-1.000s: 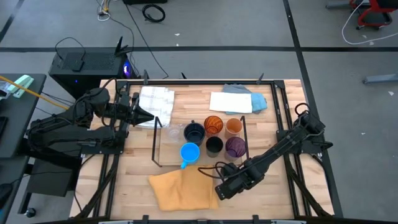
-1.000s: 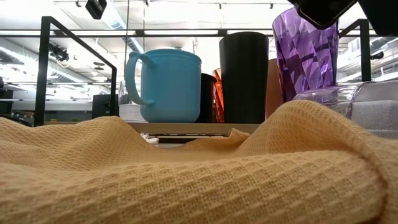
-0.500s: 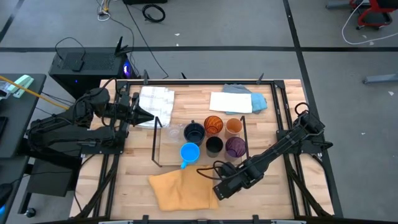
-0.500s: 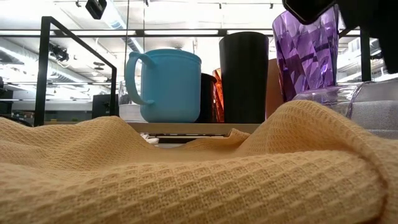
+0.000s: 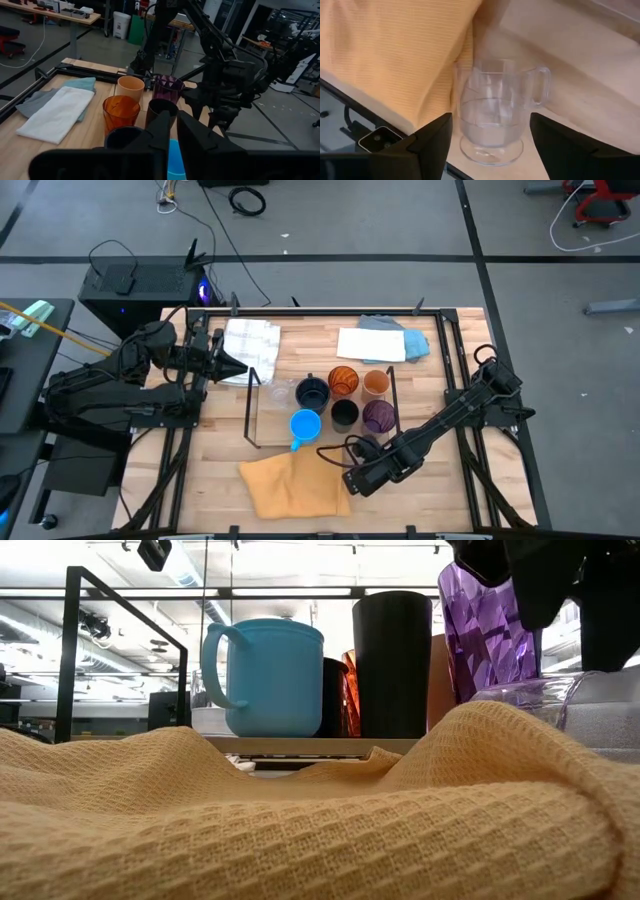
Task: Stack small to large cups/mugs on shelf
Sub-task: Put the transparent cup on the shelf aligned with the other transparent cup
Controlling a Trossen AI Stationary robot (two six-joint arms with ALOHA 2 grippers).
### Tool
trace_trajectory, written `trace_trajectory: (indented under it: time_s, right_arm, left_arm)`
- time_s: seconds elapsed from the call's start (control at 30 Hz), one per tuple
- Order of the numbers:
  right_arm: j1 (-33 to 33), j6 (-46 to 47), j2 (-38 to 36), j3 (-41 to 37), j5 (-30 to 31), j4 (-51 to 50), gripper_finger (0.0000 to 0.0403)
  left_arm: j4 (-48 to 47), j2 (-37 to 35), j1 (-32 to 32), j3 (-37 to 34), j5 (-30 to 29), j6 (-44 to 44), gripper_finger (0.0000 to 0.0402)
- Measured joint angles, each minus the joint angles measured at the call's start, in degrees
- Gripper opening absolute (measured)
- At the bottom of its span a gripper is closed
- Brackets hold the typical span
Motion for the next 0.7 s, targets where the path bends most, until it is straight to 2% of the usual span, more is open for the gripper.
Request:
trace_trajectory:
  time_s: [0.33,0.53,0.7]
  right_arm:
    - [0.5,2.6,0.0,-0.2,-0.1,-1.2,0.0262]
    - [3.9,6.9,0.0,-0.3,-1.3,-1.0,0.0256]
    - [6.5,11.1,0.0,-0.3,-0.3,-1.9,0.0256]
  left_arm:
    - [-0.4,0.0,-0.1,0.0,0.0,-0.5,0.0048]
    - [-0.4,0.0,-0.2,0.0,3.6,-1.4,0.0047]
    - [-0.3,0.0,-0.2,0.0,4.1,-2.0,0.0054]
